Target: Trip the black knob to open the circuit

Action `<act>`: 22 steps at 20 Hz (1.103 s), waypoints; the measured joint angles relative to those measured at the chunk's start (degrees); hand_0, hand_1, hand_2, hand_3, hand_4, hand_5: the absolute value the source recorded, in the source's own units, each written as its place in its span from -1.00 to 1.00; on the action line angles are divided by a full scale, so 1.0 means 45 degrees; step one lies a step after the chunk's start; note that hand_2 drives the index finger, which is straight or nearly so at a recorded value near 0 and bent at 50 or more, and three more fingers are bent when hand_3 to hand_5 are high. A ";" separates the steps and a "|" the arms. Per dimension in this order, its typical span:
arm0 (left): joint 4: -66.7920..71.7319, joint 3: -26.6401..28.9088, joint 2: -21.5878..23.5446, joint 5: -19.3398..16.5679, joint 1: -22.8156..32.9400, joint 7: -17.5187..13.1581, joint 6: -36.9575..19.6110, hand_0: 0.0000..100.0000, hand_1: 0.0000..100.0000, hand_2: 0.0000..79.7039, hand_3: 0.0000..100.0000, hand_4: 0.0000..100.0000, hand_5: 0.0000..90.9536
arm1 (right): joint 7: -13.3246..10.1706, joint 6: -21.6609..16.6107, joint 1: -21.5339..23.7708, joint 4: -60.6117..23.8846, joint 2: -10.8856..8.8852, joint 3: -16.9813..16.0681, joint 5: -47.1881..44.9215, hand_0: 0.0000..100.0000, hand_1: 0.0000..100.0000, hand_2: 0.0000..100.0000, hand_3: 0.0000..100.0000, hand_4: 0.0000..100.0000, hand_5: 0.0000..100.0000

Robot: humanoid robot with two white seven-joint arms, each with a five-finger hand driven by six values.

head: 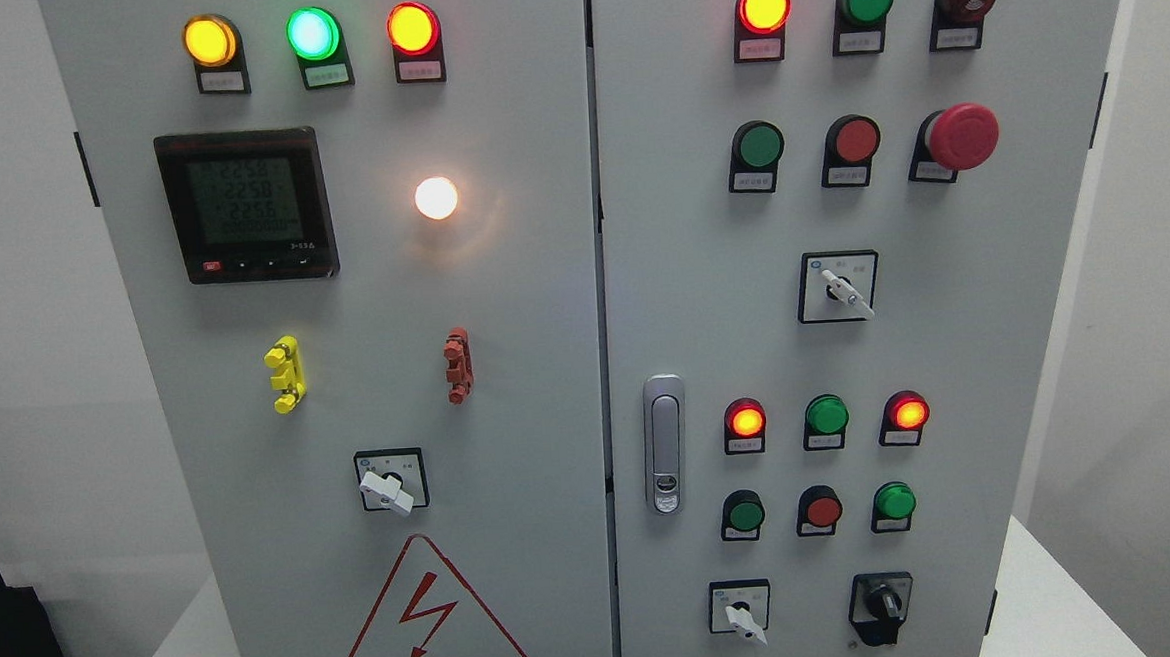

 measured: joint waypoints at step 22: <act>0.0000 0.0000 0.0000 0.0000 0.0000 0.0000 0.0000 -0.76 -0.22 -1.00 -1.00 -1.00 -1.00 | 0.1274 -0.0498 -0.0072 -0.0076 0.0134 0.0190 0.0000 -1.00 -0.71 -1.00 -1.00 -1.00 -1.00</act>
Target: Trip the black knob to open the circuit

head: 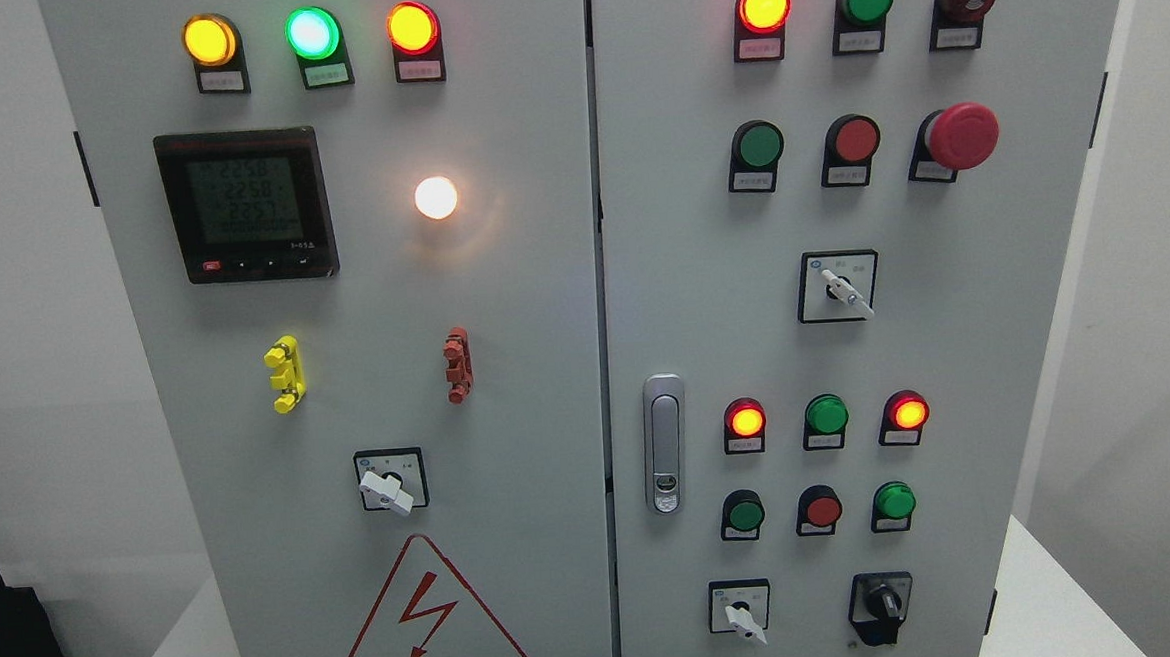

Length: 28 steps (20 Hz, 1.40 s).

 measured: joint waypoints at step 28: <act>0.0000 0.0000 0.0000 0.0000 0.0000 0.0000 0.0000 -0.76 -0.22 -1.00 -1.00 -1.00 -1.00 | -0.1246 -0.4870 -0.0929 -0.0890 0.0259 0.0751 -0.0002 -0.72 -0.11 -1.00 -0.84 -1.00 -1.00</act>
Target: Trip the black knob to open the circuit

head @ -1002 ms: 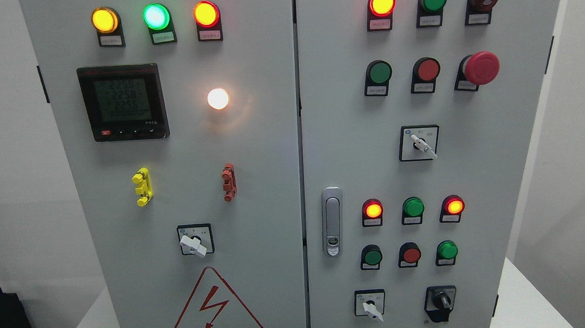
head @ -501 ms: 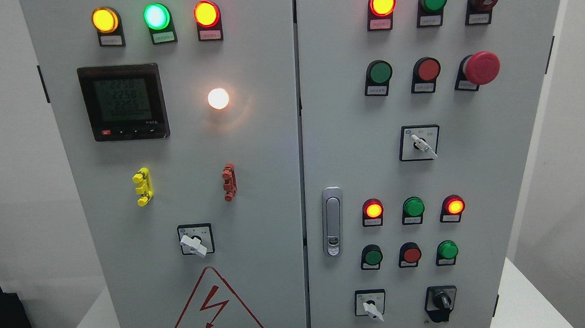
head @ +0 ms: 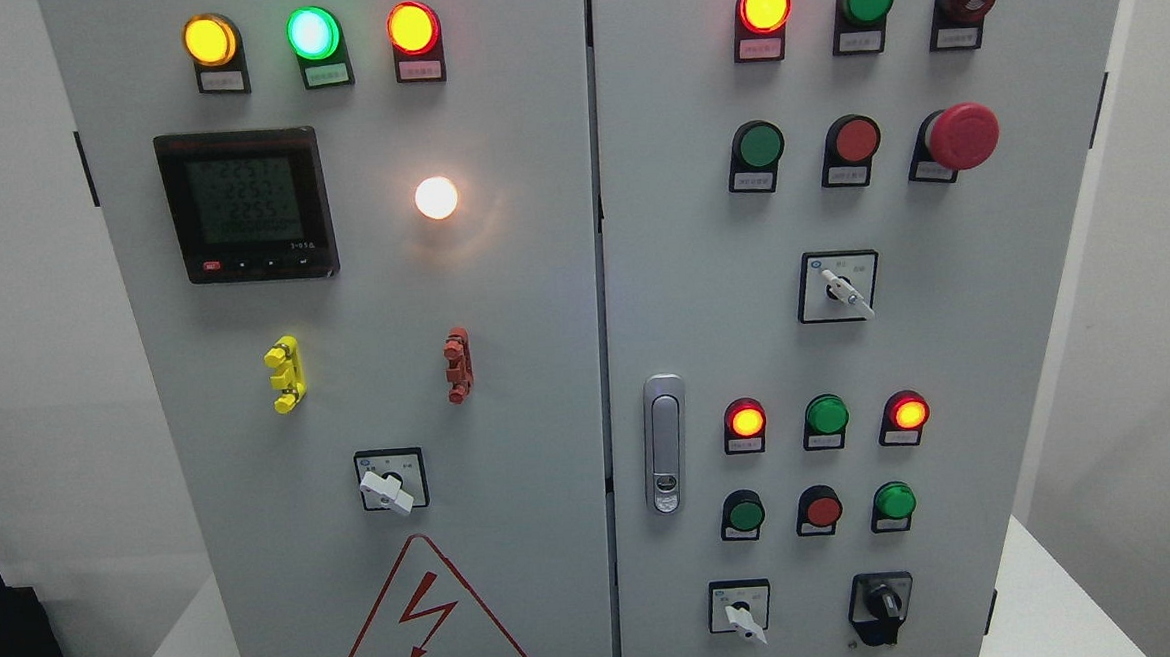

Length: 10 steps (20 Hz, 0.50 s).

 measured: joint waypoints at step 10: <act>0.0000 0.0000 0.0000 0.0000 0.0000 0.0000 0.0000 -0.76 -0.22 -1.00 -1.00 -1.00 -1.00 | -0.0340 -0.0162 0.0177 -0.2496 -0.0035 -0.0971 -0.0007 -0.64 0.10 -1.00 -0.01 -0.34 -1.00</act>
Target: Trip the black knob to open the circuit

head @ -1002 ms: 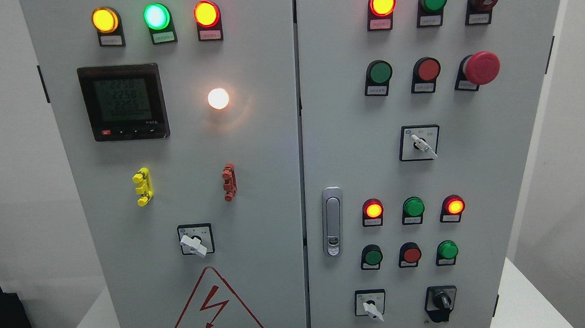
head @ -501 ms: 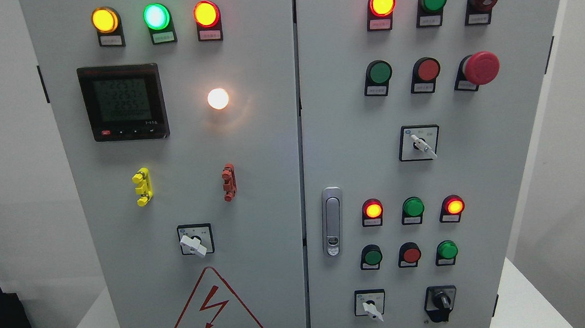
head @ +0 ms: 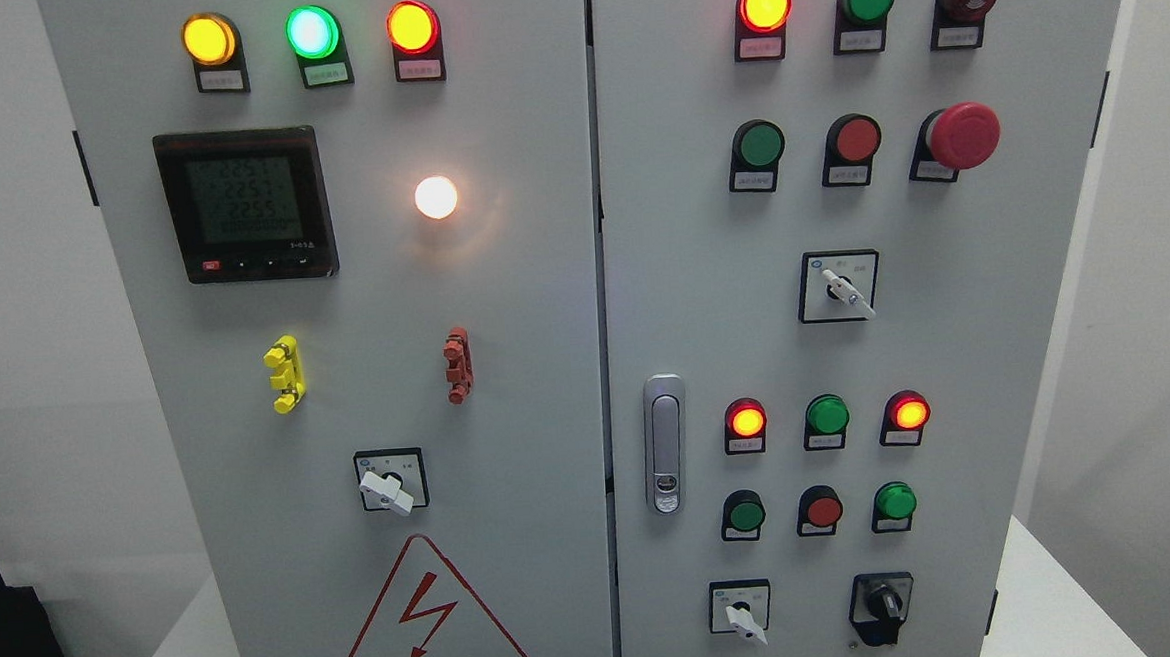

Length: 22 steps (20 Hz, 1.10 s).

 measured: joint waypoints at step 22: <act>0.0000 0.0000 0.0000 0.0000 0.0000 0.0000 0.0000 -0.76 -0.22 -1.00 -1.00 -1.00 -1.00 | -0.1210 -0.1101 0.1309 -0.4947 0.0003 -0.0790 -0.0011 -0.29 0.59 -1.00 0.75 0.44 0.07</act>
